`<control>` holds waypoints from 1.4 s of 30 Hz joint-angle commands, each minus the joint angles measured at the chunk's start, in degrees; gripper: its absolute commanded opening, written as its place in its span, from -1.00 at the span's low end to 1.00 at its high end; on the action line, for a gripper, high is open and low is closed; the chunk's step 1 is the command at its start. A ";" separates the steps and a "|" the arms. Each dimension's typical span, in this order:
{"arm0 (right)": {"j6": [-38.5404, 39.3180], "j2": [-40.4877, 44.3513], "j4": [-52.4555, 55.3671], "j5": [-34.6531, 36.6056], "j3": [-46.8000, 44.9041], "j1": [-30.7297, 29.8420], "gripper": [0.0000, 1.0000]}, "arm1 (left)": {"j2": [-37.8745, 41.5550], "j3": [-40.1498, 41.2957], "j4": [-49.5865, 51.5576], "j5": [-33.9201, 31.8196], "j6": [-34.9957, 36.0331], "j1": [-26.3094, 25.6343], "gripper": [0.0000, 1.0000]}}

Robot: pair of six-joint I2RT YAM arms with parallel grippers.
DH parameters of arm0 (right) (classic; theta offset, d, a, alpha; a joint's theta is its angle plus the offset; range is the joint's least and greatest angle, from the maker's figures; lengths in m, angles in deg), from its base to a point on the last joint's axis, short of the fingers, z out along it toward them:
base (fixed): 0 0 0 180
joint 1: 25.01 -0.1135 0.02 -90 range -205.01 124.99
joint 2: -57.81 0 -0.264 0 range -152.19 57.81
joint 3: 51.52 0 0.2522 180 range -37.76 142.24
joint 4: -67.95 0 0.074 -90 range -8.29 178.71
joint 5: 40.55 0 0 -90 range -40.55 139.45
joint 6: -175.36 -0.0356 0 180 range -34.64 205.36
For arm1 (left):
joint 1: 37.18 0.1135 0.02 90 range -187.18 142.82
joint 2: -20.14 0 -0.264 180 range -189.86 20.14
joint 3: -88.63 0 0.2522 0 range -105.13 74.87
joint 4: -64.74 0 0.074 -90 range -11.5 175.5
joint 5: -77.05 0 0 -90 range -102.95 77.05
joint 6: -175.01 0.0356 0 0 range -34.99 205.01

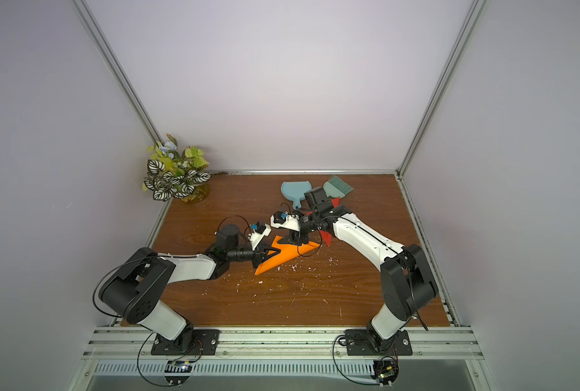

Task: Fold the square paper diagonally
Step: Fold the paper at the center of the board.

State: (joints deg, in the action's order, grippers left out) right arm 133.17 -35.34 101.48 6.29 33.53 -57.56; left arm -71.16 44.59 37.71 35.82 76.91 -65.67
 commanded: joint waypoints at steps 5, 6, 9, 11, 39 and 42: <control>0.88 0.17 -2.00 1.61 -2.24 -0.45 0.04 | 1.31 -0.92 -0.54 0.14 0.21 -0.56 -0.99; 0.75 0.01 -2.10 1.83 -2.20 -0.43 0.04 | 1.41 -0.86 -0.64 0.18 0.23 -0.60 -0.99; -0.21 -0.62 -2.71 2.16 -1.98 -0.57 0.05 | 1.56 -0.85 -0.60 0.18 0.40 -0.60 -0.99; -0.52 -0.97 -2.77 1.85 -1.84 -0.67 0.05 | 1.59 -0.85 -0.51 0.09 0.31 -0.60 -0.99; 0.59 -1.38 -1.77 1.41 -2.64 -1.78 -0.60 | 0.99 -1.62 -1.37 1.19 -2.62 -0.57 -0.99; 0.62 -1.48 -1.77 1.32 -2.64 -1.80 -0.66 | 1.03 -1.66 -1.30 1.21 -2.62 -0.55 -0.99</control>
State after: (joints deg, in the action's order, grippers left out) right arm 133.76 -36.41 99.01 8.67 30.77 -59.07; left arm -71.14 44.59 37.42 35.89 74.42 -65.67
